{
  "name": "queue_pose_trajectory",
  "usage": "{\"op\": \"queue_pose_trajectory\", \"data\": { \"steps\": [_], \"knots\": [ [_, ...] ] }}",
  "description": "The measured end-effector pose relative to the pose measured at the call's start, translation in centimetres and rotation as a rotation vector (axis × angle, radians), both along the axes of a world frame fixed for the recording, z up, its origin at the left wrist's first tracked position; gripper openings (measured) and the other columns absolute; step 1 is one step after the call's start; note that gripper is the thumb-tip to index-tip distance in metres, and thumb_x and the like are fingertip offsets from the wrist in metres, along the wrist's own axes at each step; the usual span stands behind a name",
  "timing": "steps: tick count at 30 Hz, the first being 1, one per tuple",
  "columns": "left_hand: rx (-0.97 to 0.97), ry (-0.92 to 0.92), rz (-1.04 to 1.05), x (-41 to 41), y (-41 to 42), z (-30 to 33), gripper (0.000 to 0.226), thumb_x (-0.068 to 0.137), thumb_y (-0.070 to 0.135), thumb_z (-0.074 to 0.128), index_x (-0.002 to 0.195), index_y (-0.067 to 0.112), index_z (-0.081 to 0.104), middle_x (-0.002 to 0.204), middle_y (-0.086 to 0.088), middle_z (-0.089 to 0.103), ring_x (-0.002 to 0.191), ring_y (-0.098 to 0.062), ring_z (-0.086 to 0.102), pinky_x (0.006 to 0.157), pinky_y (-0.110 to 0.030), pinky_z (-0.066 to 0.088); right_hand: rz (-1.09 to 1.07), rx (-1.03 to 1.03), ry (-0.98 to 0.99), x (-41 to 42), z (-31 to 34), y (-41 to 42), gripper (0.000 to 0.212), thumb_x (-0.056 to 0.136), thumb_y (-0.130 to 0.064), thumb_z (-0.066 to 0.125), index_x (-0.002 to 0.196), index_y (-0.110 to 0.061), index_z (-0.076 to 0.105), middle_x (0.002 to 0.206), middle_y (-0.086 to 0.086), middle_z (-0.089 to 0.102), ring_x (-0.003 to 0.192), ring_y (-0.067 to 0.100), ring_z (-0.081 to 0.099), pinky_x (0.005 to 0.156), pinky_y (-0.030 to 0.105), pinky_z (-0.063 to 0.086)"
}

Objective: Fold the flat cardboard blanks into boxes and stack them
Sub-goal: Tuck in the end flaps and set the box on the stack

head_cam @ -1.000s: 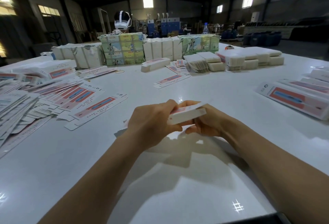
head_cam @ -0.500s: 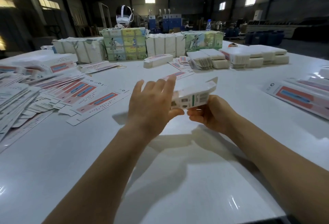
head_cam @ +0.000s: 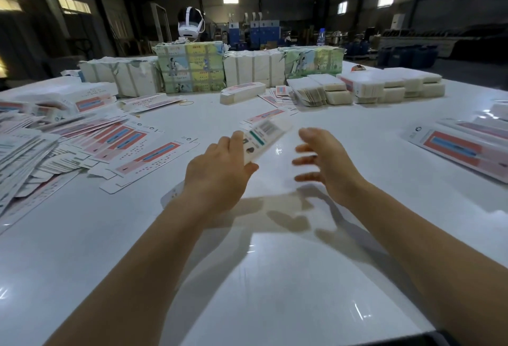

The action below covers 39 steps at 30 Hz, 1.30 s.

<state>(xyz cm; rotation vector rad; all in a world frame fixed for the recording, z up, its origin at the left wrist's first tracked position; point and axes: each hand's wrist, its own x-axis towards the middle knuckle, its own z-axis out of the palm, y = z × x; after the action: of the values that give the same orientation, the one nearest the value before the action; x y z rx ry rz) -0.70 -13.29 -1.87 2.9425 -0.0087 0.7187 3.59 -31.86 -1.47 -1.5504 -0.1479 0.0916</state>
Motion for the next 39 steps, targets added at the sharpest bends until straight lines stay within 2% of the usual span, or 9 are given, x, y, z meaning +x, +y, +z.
{"op": "queue_pose_trajectory", "data": {
  "steps": [4,8,10,16,19,25,28,32,39],
  "knots": [
    [-0.03,0.05,-0.035,-0.2,0.0,-0.3,0.056,0.097,0.045,0.037,0.143,0.018,0.021,0.128,-0.006,0.047,0.109,-0.026,0.05,0.074,-0.037,0.039,-0.127,-0.462,-0.553,-0.6,-1.5,1.0,0.068,0.088,-0.026,0.065,0.145,-0.011,0.032,0.137,0.004,0.039,0.127,0.018,0.038,0.105,0.027,0.032],
    [-0.068,0.066,-0.067,-0.3,-0.6,-0.4,0.058,0.097,0.046,0.036,0.145,0.019,0.02,0.131,-0.005,0.045,0.111,-0.026,0.05,0.08,-0.039,0.043,-0.346,-0.536,-0.741,-0.8,-1.7,1.3,0.059,0.09,-0.018,0.063,0.141,0.0,0.039,0.142,0.013,0.039,0.133,0.025,0.029,0.101,0.003,0.01],
    [-0.072,0.072,-0.073,-0.3,-0.9,-0.5,0.059,0.097,0.046,0.035,0.146,0.018,0.019,0.133,-0.005,0.044,0.114,-0.026,0.049,0.081,-0.039,0.043,-0.373,-0.57,-0.781,-1.2,-1.7,1.5,0.051,0.092,-0.018,0.061,0.137,0.0,0.046,0.141,0.012,0.041,0.133,0.024,0.027,0.105,0.007,0.012],
    [-0.019,0.048,-0.096,-0.7,-1.1,-0.8,0.064,0.091,0.061,0.034,0.14,0.02,0.027,0.125,-0.001,0.05,0.106,-0.022,0.052,0.069,-0.033,0.038,-0.227,-0.74,-0.826,-2.0,-1.4,1.4,0.053,0.083,-0.033,0.043,0.125,-0.006,0.06,0.147,0.006,0.038,0.138,0.022,0.021,0.115,0.042,0.02],
    [0.035,-0.007,-0.072,-1.0,-0.4,-0.6,0.087,0.073,0.078,0.013,0.137,0.021,0.032,0.121,0.001,0.053,0.101,-0.02,0.055,0.066,-0.032,0.043,-0.15,-0.752,-0.748,-2.0,-1.2,1.4,0.058,0.086,-0.041,0.032,0.129,-0.011,0.059,0.151,-0.001,0.033,0.14,0.015,0.014,0.116,0.042,0.015],
    [0.129,-0.072,-0.095,-1.2,-0.7,-0.5,0.096,0.071,0.072,-0.004,0.142,0.016,0.03,0.12,-0.001,0.053,0.1,-0.019,0.055,0.062,-0.031,0.044,0.035,-0.515,-0.46,-1.8,-1.1,1.6,0.053,0.105,-0.029,0.025,0.152,-0.016,0.006,0.159,-0.01,0.007,0.144,0.002,-0.009,0.119,0.042,-0.006],
    [0.138,-0.059,-0.099,-1.3,-0.8,-0.5,0.096,0.071,0.071,-0.005,0.142,0.016,0.029,0.12,-0.001,0.053,0.1,-0.018,0.054,0.061,-0.029,0.044,0.03,-0.538,-0.492,-2.0,-1.0,1.5,0.068,0.09,-0.04,0.022,0.152,-0.017,0.007,0.145,-0.011,0.034,0.14,-0.003,0.004,0.117,0.045,-0.009],
    [0.1,-0.042,-0.081,-1.5,-1.3,-0.4,0.101,0.069,0.071,-0.011,0.143,0.015,0.027,0.123,-0.001,0.052,0.105,-0.019,0.052,0.064,-0.031,0.039,-0.14,-0.559,-0.598,-2.2,-1.4,2.1,0.066,0.087,-0.035,0.021,0.149,-0.012,0.023,0.128,-0.008,0.048,0.129,0.005,0.025,0.115,0.05,0.008],
    [0.263,-0.051,-0.036,-1.6,-1.8,-0.6,0.086,0.078,0.068,0.002,0.138,0.014,0.032,0.115,-0.002,0.053,0.099,-0.02,0.053,0.059,-0.03,0.031,-0.073,-0.592,-0.481,-2.8,-1.7,3.0,0.073,0.082,-0.04,0.019,0.151,-0.018,0.018,0.148,0.0,0.037,0.139,0.012,0.023,0.118,0.046,-0.003]
  ]
}}
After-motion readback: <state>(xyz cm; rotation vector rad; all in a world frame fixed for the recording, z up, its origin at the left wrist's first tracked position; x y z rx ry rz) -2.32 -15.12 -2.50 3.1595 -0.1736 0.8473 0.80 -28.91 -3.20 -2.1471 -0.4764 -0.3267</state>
